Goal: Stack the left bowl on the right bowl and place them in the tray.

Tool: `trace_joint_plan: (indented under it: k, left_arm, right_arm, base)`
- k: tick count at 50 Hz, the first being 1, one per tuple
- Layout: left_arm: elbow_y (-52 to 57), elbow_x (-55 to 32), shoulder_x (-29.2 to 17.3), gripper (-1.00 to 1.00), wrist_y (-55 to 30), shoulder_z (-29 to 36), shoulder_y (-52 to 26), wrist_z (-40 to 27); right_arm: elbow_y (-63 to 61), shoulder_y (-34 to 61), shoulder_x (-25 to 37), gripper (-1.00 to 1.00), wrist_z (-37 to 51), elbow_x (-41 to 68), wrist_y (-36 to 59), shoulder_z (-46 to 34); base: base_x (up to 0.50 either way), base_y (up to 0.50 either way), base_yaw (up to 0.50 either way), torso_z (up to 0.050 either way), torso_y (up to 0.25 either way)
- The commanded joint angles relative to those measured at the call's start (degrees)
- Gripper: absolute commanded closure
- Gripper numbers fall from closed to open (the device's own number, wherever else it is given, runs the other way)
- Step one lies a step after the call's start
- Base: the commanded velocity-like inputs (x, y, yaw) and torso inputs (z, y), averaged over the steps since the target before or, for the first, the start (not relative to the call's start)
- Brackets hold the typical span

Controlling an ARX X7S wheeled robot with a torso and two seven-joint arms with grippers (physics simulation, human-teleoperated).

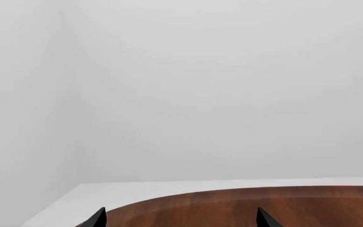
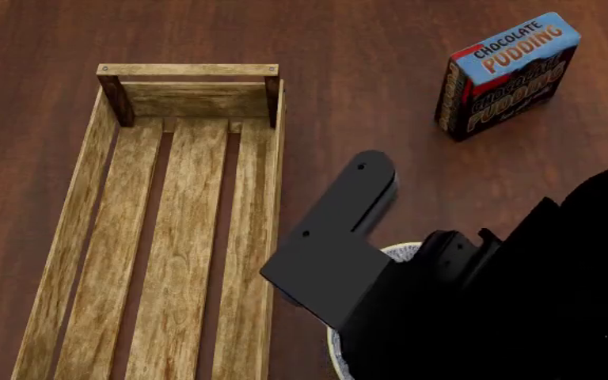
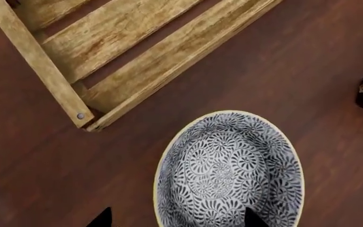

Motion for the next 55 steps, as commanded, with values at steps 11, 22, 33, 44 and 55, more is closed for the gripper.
trace_joint_plan:
  k: [11, 22, 33, 44, 55]
  left_arm:
    - [1.0, -0.7, -1.0, -1.0, -0.1, -0.3, -0.7, -0.1]
    - [1.6, -0.5, -1.8, -1.0, 0.3, -0.2, -0.6, -0.3]
    - [1.1, 1.5, -1.9, -1.0, 1.9, 0.8, 1.0, -0.1]
    - [0.3, 3.5, -1.9, -1.0, 3.6, 1.7, 2.7, 0.2]
    - [0.3, 4.6, -2.5, -1.0, 4.6, 2.2, 3.8, 0.3]
  right_arm:
    - [2.3, 0.4, -6.2, -1.0, -24.4, -24.6, 0.8, -8.0]
    - [1.7, 0.5, -9.3, -1.0, -31.4, -33.4, 0.1, -15.3]
    - [1.1, 0.1, -11.1, -1.0, -30.0, -33.7, -1.2, -20.3]
    - [3.1, -0.1, -12.0, -1.0, -32.4, -37.1, -2.2, -23.5]
    - [5.1, -0.7, -12.8, -1.0, -35.0, -40.4, -3.5, -26.5]
  base:
    - [0.0, 0.0, 0.0, 0.0, 0.0]
    - [0.0, 0.0, 0.0, 0.0, 0.0]
    - [0.0, 0.0, 0.0, 0.0, 0.0]
    - [0.0, 0.0, 0.0, 0.0, 0.0]
    - [0.0, 0.0, 0.0, 0.0, 0.0]
